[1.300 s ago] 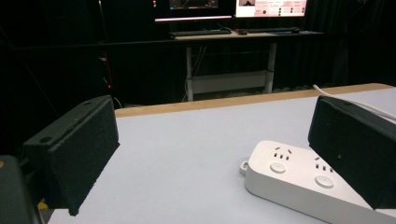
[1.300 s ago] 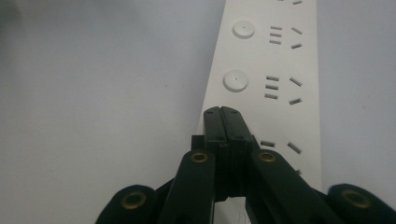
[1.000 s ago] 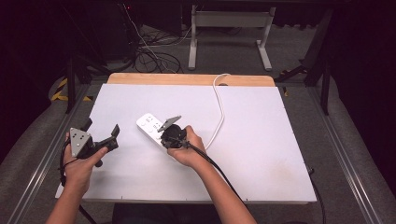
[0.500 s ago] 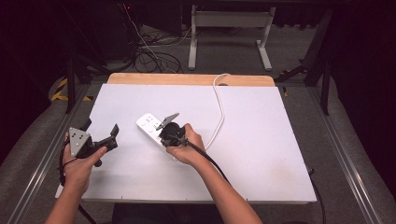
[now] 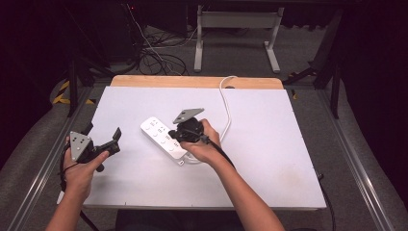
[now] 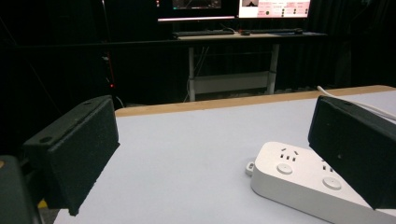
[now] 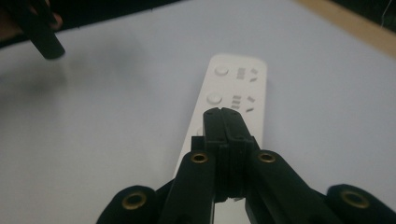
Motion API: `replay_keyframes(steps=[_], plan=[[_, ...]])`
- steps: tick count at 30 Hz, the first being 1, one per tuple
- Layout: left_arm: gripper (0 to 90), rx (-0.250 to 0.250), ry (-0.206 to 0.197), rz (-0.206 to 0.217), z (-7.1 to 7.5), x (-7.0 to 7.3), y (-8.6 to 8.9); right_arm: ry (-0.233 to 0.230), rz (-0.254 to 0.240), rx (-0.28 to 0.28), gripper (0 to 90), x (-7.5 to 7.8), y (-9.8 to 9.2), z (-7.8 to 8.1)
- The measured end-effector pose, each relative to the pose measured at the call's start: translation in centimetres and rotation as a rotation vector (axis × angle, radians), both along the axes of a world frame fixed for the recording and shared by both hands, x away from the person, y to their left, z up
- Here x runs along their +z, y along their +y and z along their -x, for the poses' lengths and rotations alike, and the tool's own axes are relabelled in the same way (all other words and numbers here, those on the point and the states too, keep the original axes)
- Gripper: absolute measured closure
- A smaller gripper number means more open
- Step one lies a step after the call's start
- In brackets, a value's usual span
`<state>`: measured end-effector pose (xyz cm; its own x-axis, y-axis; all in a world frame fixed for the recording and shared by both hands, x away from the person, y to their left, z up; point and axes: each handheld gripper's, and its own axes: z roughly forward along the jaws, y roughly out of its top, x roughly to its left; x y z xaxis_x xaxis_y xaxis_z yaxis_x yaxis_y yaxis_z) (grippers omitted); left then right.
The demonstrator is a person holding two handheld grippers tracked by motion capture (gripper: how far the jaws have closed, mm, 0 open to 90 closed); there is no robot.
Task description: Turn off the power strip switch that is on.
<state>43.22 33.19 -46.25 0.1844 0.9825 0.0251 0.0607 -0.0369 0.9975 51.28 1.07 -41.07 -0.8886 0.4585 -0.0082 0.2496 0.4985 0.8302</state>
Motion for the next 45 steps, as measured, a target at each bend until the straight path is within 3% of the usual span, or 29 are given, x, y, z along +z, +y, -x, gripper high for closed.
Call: replay_keyframes(steps=[6, 11, 17, 26, 33, 40, 45], plan=[[2.4, 0.006, -0.001, -0.001, 0.0, 0.0, 0.1, -0.108, -0.22, -0.042, 90.0, 1.7, -5.6, 0.1], [2.4, 0.013, 0.0, 0.006, 0.1, 0.0, 0.2, -0.192, -0.333, -0.092, 90.0, 2.1, -10.7, 1.0], [2.4, 0.007, 0.0, 0.0, 0.1, 0.1, 0.1, -0.269, -0.418, -0.15, 90.0, 2.3, -15.9, 2.4], [2.4, 0.011, 0.0, 0.004, 0.2, 0.1, 0.2, -0.318, -0.461, -0.209, 90.0, 1.3, -21.2, 4.0], [2.4, 0.005, -0.002, 0.014, 0.0, 0.1, 0.0, -0.343, -0.532, -0.275, 90.0, 0.3, -24.4, 5.4], [2.4, 0.0, -0.002, 0.017, 0.0, 0.2, -0.1, -0.344, -0.521, -0.312, 90.0, -0.8, -25.8, 6.1], [2.4, 0.001, -0.001, 0.019, -0.1, 0.2, 0.0, -0.349, -0.519, -0.302, 90.0, -1.0, -25.5, 6.0]])
